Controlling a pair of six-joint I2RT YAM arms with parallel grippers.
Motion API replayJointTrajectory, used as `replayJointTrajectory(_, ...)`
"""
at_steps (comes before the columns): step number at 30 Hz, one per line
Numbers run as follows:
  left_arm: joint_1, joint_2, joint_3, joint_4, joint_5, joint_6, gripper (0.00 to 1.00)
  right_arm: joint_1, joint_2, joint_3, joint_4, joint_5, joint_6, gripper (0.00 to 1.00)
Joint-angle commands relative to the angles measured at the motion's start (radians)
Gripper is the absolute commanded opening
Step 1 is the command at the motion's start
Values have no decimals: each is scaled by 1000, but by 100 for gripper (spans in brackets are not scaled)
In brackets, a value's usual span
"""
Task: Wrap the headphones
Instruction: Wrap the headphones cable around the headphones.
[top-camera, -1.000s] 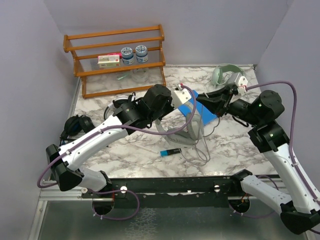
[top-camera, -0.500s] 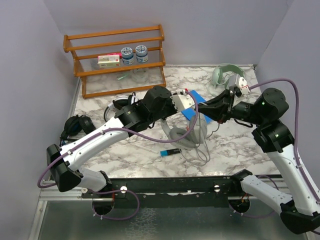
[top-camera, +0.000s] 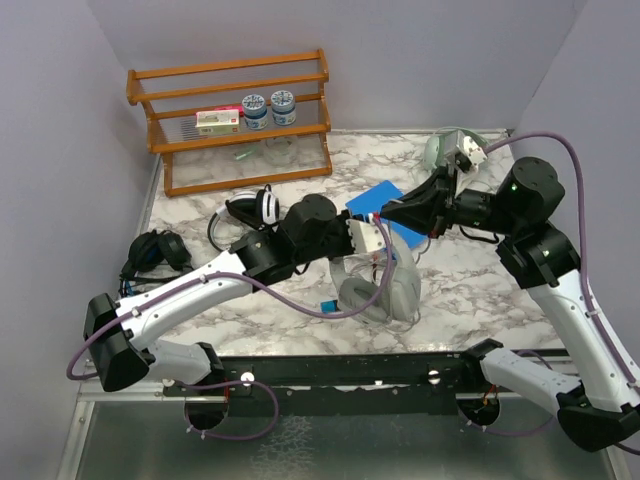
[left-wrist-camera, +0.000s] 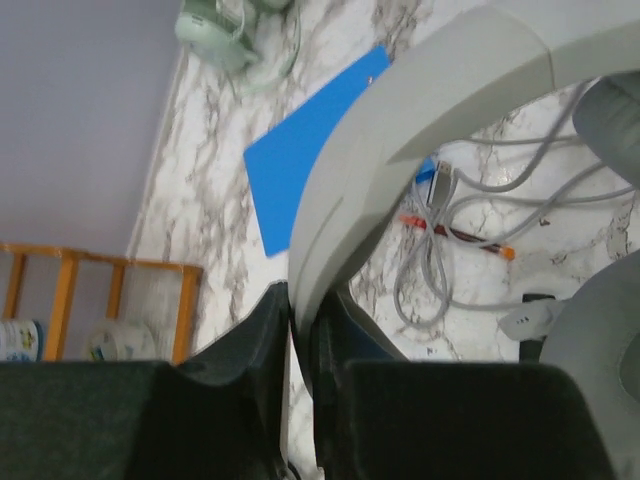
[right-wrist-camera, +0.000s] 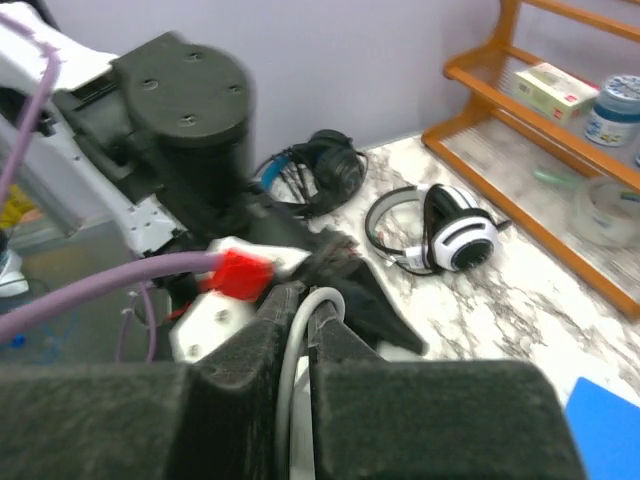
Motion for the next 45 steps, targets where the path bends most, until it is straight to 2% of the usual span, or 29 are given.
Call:
replayJointTrajectory(1, -67, -123, -61, 123, 133, 107, 0, -10, 58, 59, -97, 309, -56, 11)
replayJointTrajectory(3, -67, -167, -94, 140, 133, 89, 0, -9, 63, 48, -127, 391, -67, 14)
replayJointTrajectory(5, -65, -202, -108, 159, 140, -29, 0, -10, 40, -6, -97, 468, -58, 16)
replayJointTrajectory(12, -65, -235, -16, 90, 162, -331, 0, -11, -125, -341, 255, 624, 107, 16)
replayJointTrajectory(19, -65, -290, 45, 31, 61, -471, 0, -10, -197, -561, 431, 784, 191, 3)
replayJointTrajectory(26, -65, -296, 92, -87, 108, -455, 0, -9, -212, -629, 479, 834, 201, 2)
replayJointTrajectory(30, -65, -298, 108, -68, 11, -577, 0, -11, -217, -649, 480, 848, 181, 2)
replayJointTrajectory(33, -65, -273, 132, -23, -72, -731, 0, -10, -216, -690, 539, 713, 194, 9)
replayJointTrajectory(34, -65, -200, 180, 1, -58, -900, 0, -11, -226, -767, 692, 539, 231, 27)
replayJointTrajectory(41, -65, -119, 283, -53, -89, -1031, 0, -11, -258, -856, 826, 476, 250, 45)
replayJointTrajectory(45, -65, -94, 352, -92, -111, -1092, 0, -11, -237, -871, 866, 428, 249, 47)
